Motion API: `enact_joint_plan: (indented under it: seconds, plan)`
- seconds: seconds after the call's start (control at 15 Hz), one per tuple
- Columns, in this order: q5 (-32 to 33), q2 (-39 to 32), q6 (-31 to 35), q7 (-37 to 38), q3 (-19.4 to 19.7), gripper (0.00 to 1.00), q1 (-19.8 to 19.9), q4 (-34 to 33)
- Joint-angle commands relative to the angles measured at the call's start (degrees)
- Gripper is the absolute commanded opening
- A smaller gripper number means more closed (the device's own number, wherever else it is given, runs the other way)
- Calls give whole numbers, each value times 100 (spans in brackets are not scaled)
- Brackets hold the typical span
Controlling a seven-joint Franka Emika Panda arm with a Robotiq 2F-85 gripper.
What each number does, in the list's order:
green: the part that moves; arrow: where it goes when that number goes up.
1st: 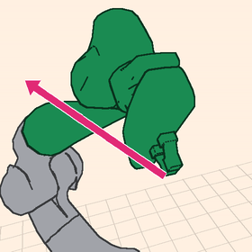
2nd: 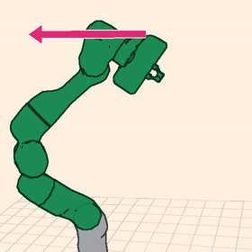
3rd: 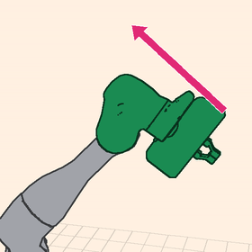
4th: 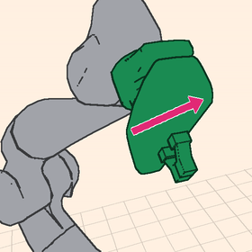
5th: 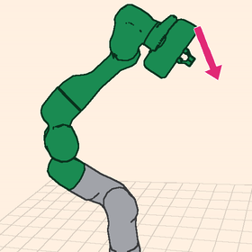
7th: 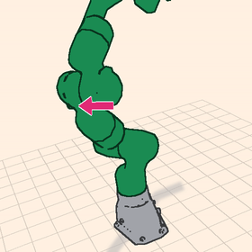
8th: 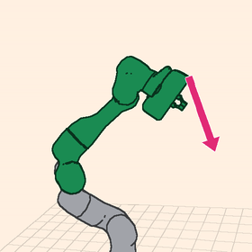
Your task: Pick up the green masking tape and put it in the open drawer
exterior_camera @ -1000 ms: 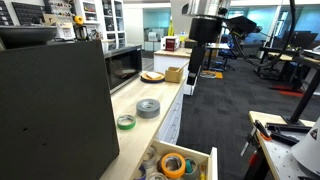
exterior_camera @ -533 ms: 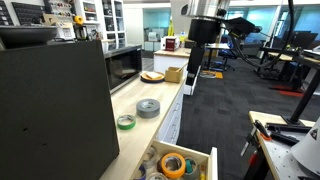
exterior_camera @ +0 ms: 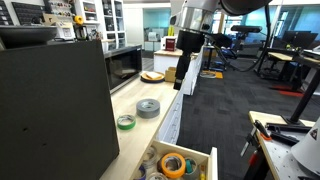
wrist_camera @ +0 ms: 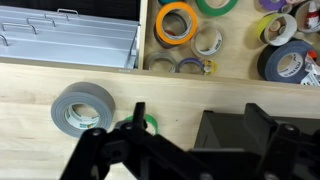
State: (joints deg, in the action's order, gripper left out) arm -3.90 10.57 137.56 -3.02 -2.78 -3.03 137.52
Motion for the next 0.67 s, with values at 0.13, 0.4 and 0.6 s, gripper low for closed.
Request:
enact_joint_plan:
  seconds: [0.13, 0.4, 0.6]
  plan:
    - [-278, -1059, 575, -1192, 144, 100, -37, -592]
    - [-510, -1832, 908, -2070, 62, 100, 94, -1083]
    - [-602, -2380, 1035, -2532, -40, 100, 272, -1540]
